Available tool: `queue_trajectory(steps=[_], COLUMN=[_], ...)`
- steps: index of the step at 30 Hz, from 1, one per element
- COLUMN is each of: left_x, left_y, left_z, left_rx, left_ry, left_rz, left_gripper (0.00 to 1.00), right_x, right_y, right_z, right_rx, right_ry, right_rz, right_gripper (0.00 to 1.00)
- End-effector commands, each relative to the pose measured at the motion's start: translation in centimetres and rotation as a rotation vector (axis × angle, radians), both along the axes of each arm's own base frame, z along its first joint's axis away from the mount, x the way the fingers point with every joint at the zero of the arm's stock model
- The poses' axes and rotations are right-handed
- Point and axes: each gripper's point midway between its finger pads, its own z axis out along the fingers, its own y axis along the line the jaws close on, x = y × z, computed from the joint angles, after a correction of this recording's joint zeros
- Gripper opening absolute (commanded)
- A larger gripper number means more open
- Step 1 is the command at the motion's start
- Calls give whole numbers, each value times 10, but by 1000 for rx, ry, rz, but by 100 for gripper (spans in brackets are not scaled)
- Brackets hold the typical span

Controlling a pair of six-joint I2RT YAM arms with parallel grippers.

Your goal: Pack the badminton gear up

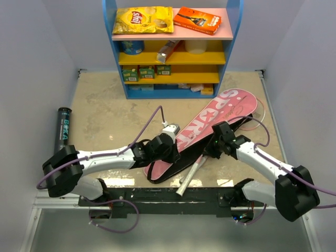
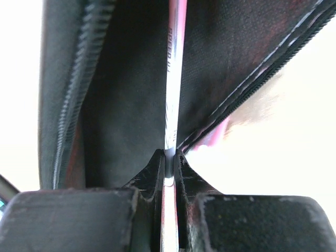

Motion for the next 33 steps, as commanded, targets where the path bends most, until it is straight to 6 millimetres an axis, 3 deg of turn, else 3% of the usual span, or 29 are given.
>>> queue_trajectory(steps=[1, 9, 16, 20, 24, 28, 31, 33], left_x=[-40, -49, -53, -56, -58, -54, -42, -32], left_y=[-12, -19, -20, -21, -24, -23, -16, -10], left_z=[-11, -4, -10, -17, -19, -20, -20, -20], left_rx=[-39, -79, -59, -50, -53, -29, -2, 0], left_ry=[97, 137, 157, 176, 185, 174, 148, 154], left_rz=[-171, -212, -231, -251, -271, -261, -208, -173], left_gripper=[0, 0, 0, 0, 0, 0, 0, 0], right_x=[66, 87, 113, 119, 121, 122, 117, 108], right_y=[-20, -8, 5, 2, -2, -1, -4, -7], right_z=[35, 18, 37, 45, 42, 37, 42, 45], right_rx=[-26, 68, 148, 147, 133, 95, 55, 22], right_ry=[-234, -243, -302, -333, -345, -326, -322, -306], right_rz=[-91, -173, -213, -244, -265, -213, -174, -134], right_gripper=[0, 0, 0, 0, 0, 24, 37, 41])
